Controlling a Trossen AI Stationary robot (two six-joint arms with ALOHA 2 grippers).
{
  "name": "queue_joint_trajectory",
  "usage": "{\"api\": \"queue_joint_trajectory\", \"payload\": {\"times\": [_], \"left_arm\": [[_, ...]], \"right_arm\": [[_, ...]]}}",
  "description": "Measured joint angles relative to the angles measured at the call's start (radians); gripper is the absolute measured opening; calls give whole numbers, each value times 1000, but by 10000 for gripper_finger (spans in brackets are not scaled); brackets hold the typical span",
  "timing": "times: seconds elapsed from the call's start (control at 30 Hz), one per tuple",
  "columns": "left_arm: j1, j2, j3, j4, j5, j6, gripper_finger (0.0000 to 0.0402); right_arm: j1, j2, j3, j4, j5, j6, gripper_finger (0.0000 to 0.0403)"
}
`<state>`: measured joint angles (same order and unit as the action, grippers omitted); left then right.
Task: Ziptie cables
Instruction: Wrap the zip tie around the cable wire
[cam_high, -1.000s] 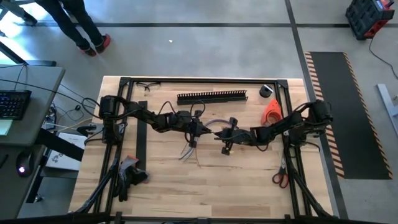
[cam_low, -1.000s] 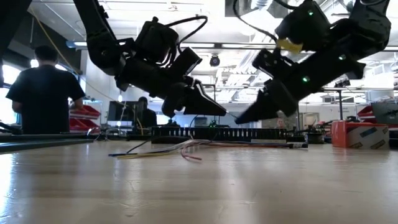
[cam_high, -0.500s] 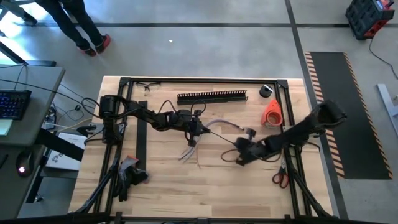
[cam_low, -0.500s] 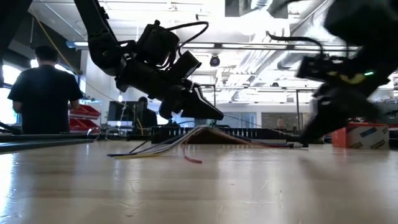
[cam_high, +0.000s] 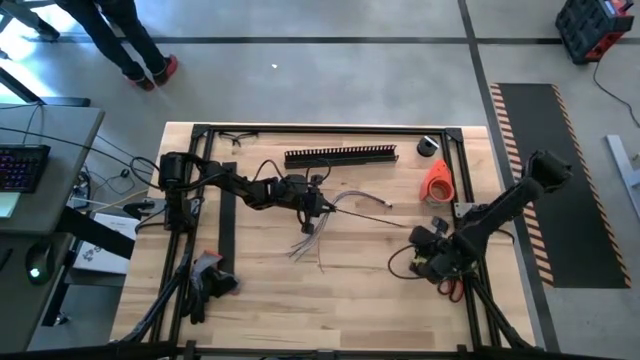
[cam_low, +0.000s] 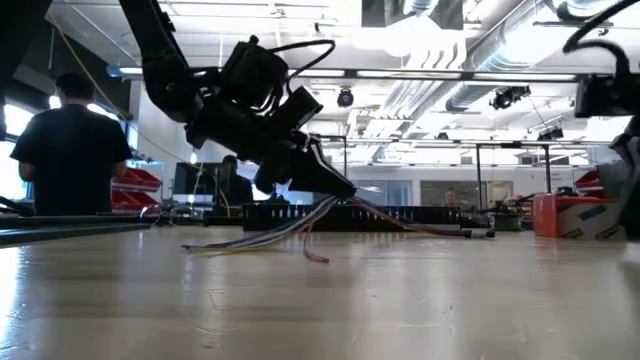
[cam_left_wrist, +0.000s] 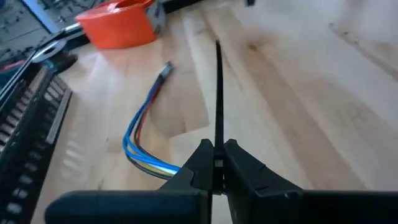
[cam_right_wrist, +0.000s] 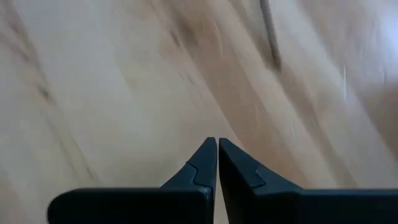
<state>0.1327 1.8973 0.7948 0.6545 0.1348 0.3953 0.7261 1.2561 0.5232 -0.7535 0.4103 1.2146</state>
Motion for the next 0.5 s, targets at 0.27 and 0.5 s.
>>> {"api": "queue_joint_trajectory", "payload": {"times": [0.27, 0.5], "left_arm": [[-1, 0, 1, -1, 9, -1, 2], [-3, 0, 1, 0, 11, -7, 3]], "right_arm": [[-30, 1, -6, 262, 241, -294, 25], [-247, 50, -81, 1009, 320, -992, 118]]}}
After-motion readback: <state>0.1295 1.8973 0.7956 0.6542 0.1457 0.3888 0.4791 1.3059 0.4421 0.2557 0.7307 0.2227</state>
